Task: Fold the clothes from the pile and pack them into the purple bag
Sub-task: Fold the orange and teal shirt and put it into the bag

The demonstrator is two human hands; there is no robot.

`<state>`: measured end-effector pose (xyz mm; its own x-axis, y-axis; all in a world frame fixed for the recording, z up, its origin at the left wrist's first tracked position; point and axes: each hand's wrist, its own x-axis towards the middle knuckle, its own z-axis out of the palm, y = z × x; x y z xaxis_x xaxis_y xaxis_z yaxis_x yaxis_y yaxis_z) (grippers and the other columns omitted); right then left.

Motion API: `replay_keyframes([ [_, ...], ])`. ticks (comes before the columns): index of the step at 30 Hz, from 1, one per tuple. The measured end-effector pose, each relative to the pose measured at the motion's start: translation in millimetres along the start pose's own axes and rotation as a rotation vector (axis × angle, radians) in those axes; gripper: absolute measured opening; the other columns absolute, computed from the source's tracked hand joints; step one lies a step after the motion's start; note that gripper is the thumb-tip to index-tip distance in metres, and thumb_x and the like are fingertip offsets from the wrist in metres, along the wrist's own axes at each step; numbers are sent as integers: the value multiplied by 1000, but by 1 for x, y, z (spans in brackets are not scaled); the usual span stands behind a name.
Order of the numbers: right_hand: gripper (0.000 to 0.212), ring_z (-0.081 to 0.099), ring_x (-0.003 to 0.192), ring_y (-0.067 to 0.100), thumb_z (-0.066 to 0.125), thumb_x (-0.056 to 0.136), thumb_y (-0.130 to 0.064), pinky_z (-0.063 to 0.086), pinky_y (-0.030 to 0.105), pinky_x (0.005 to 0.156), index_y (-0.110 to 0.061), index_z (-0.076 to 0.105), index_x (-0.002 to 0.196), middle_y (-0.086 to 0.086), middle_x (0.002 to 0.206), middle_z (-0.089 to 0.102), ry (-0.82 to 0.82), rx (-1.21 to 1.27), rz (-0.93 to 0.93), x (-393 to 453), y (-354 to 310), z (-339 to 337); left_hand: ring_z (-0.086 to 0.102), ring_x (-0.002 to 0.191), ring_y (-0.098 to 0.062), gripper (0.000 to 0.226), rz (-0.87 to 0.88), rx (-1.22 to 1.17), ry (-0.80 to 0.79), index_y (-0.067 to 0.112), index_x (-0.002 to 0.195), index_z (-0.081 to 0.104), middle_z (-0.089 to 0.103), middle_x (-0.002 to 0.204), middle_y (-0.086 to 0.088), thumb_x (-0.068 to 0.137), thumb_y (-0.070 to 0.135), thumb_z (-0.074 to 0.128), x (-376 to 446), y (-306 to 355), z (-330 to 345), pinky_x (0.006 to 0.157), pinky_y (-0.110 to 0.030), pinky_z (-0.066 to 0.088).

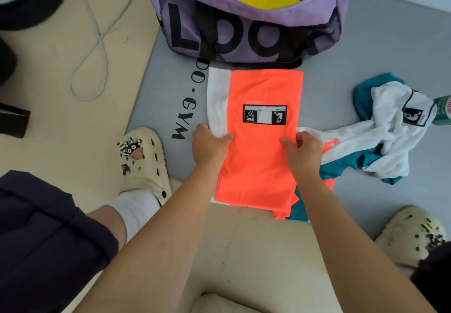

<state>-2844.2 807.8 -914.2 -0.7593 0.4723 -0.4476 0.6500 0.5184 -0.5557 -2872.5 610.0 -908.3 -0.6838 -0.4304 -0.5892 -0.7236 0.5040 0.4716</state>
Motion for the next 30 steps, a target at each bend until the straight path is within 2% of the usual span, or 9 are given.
replay_keyframes([
  [5,22,50,76,24,69,86,-26,34,31,68,-10,55,81,8,81,56,-44,18,8,2,5,-5,62,97,-31,46,37,114,-76,11,96,56,62,104,-7,72,42,80,-8,12,15,72,-38,50],
  [7,22,52,79,26,69,86,-27,39,34,71,-10,56,84,10,85,58,-56,13,16,1,4,-4,64,85,-28,34,-8,68,-123,19,74,51,60,82,2,74,39,79,-8,14,16,61,-30,44],
  [10,23,55,83,29,69,86,-27,43,37,74,-7,59,88,13,89,62,-66,15,18,2,6,-6,61,70,-20,31,-48,-5,-168,24,69,52,59,74,6,71,35,80,-5,16,12,50,-25,38],
  [14,24,55,81,28,70,86,-26,41,35,71,-5,58,86,10,84,59,-75,27,9,3,6,-9,68,77,-21,16,46,-147,-171,20,81,63,69,82,2,70,22,76,-8,12,12,63,-31,52],
  [17,24,51,69,19,71,85,-28,36,30,62,-10,54,80,0,74,55,-84,29,40,5,2,-10,70,79,-16,29,18,-307,-223,14,97,69,73,90,-1,70,15,80,-6,7,5,68,-29,57],
  [20,37,44,55,9,69,85,-34,29,26,50,-15,45,63,-5,61,48,-124,-17,79,10,-5,-15,73,89,-20,34,-113,-439,-389,11,106,73,76,97,-5,74,18,84,4,3,-8,81,-32,58],
  [23,43,45,59,20,68,86,-37,34,33,53,-7,48,63,3,62,49,-178,-52,111,15,-9,-22,72,98,-21,35,-166,-467,-551,10,111,72,76,102,-6,81,26,80,9,2,-20,93,-35,54],
  [27,32,60,79,18,73,84,-33,53,39,80,-2,69,90,9,88,69,-213,292,198,12,0,-34,70,106,-22,35,-183,-675,-678,6,120,66,72,115,-10,90,23,69,17,-3,-31,89,-33,55],
  [30,18,68,86,17,73,86,-25,55,34,81,-9,69,94,9,96,73,-369,701,250,7,10,-42,69,109,-22,34,-139,-720,-715,7,123,64,71,119,-10,92,23,65,18,-5,-35,86,-32,56],
])
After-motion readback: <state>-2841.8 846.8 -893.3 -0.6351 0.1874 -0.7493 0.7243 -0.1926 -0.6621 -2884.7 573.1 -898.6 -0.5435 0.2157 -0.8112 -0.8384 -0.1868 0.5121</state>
